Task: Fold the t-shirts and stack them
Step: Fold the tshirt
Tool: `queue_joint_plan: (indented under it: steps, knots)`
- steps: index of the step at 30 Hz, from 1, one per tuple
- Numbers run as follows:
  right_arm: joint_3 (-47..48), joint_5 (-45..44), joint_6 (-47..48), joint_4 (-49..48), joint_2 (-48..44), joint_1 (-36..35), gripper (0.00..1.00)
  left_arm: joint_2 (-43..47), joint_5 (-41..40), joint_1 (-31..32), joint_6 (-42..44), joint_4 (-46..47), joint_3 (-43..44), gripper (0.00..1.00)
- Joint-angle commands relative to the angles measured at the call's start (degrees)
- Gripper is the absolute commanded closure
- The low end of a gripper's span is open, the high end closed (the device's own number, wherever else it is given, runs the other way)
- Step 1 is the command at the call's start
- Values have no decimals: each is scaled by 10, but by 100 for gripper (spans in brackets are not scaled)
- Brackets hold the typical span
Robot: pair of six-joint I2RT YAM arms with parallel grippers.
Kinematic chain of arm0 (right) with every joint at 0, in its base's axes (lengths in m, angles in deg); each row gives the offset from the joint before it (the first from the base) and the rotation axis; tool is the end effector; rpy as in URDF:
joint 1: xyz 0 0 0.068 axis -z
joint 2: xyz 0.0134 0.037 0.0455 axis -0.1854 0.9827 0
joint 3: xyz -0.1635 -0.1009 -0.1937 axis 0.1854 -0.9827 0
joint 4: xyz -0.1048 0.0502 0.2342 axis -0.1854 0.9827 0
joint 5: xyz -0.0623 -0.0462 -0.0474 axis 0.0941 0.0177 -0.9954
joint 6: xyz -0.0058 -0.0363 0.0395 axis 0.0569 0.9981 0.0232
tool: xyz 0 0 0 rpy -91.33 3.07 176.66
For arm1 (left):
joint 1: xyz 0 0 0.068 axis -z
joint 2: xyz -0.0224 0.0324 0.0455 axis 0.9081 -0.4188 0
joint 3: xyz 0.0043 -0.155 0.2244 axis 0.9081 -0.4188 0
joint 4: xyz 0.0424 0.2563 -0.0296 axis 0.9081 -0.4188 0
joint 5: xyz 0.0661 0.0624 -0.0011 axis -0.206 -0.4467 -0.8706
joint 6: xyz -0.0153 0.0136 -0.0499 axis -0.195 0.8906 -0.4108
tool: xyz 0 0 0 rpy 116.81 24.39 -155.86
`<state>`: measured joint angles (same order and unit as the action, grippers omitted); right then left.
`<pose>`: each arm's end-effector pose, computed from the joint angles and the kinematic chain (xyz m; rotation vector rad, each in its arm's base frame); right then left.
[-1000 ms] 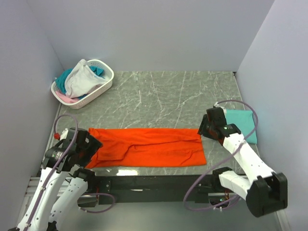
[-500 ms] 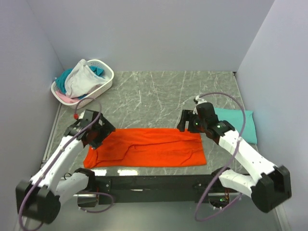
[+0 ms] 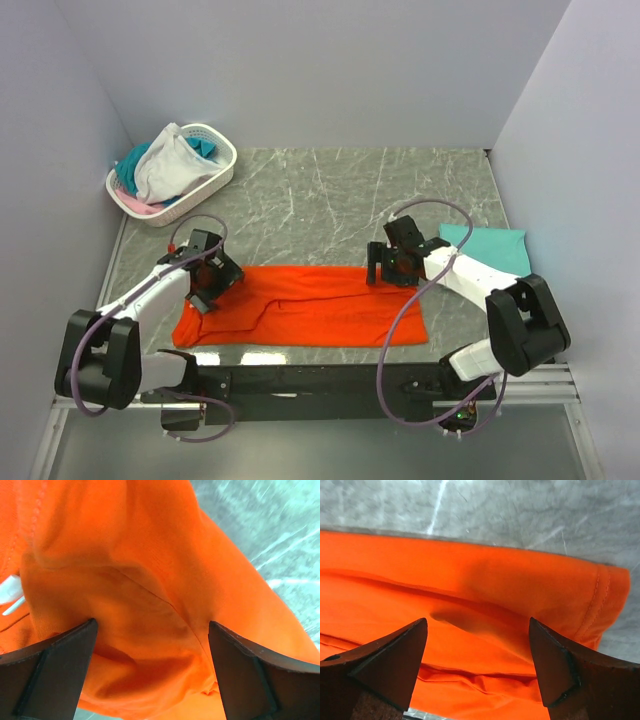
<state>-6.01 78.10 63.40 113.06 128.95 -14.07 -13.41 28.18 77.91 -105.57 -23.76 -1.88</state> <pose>0.2398 0.1119 0.1783 -0.0219 2.7025 0.3197 0.2064 -0.0431 0.1676 -1.1321 2.5378 -0.2098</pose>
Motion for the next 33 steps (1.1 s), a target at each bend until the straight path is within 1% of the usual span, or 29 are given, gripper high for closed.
queue_joint_plan:
  steps: [1,6,9,12,14,19,21,23,25,29,31,33]
  knots:
    - [-17,-4,-4,5,-12,-1,12,-14,-11,-18,19,36,-11,0]
    - [-74,5,-19,29,-81,-2,12,-41,-9,-28,26,49,-10,1]
    - [-89,-5,-26,53,-120,-2,12,-58,-10,-33,28,53,-4,1]
    - [-100,5,-19,60,-155,-2,12,-73,-4,-34,34,65,1,1]
    - [-101,11,-17,58,-165,-2,12,-86,-1,-34,42,72,11,1]
    - [-62,22,-11,45,-176,-2,12,-134,11,-33,69,86,47,1]
    - [-44,14,-3,31,-171,-2,11,-150,5,-33,75,86,72,1]
    - [-25,-3,5,12,-149,-1,11,-173,9,-32,82,93,95,1]
    - [-14,0,8,-1,-114,-1,10,-197,21,-30,90,99,108,1]
    - [-12,47,5,-41,-56,-1,10,-251,26,-22,97,102,171,1]
    - [-17,68,1,-55,-33,0,9,-292,25,-8,98,100,199,0]
    - [-26,85,-1,-59,-24,-1,9,-324,27,13,101,88,250,1]
